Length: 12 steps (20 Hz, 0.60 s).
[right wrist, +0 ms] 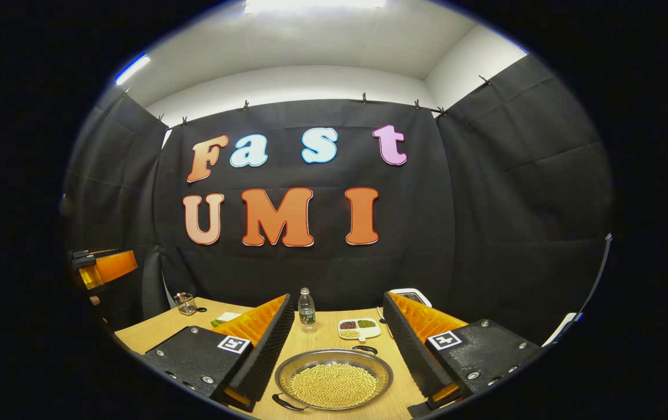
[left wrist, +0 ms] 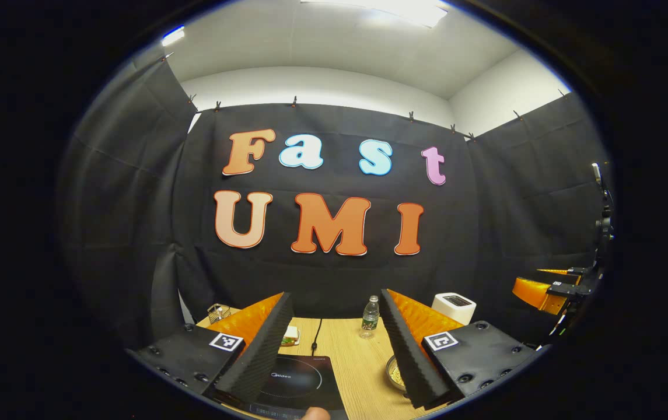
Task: First push the handle of the pot to place it horizontally, then grasp the pot with both hands and set it on the induction cooktop.
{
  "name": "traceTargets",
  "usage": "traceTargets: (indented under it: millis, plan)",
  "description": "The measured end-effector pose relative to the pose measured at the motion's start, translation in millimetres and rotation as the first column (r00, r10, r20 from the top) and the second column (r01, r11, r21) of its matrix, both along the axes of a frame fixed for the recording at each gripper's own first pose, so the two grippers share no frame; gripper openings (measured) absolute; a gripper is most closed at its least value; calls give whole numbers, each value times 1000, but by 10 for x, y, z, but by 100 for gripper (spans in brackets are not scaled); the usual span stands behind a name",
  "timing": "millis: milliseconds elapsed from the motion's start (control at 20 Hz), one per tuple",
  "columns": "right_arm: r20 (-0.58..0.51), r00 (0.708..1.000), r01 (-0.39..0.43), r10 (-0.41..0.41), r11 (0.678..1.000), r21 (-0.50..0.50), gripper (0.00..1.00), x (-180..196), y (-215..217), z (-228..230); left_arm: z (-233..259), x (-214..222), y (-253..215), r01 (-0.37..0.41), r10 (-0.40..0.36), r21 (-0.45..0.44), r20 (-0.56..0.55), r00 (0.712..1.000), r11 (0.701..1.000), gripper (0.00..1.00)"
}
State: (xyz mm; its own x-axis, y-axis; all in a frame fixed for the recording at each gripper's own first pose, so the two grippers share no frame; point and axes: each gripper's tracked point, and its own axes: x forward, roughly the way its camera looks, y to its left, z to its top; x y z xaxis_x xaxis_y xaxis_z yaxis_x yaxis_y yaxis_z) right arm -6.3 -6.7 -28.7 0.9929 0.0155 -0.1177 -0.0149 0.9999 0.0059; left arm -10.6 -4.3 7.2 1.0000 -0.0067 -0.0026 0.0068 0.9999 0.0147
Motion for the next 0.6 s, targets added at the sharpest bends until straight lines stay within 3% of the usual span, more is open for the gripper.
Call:
traceTargets:
  millis: [200, 400, 600]
  plan:
    - [-19, 1000, -4, 4, 1000, 3, 88, -6, -10, -91, 2, -5, 36, -15, 15, 3, -2, 1000, 1000, 98]
    - [-41, 999, -16, 16, 1000, 1, 75, -20, -14, -190, 21, -10, 61, -28, 28, -5, 4, 1000, 1000, 97]
    - [-67, 997, -33, 34, 999, 5, 53, -32, 1, -303, -13, -34, 72, -30, 30, -8, -2, 1000, 1000, 97]
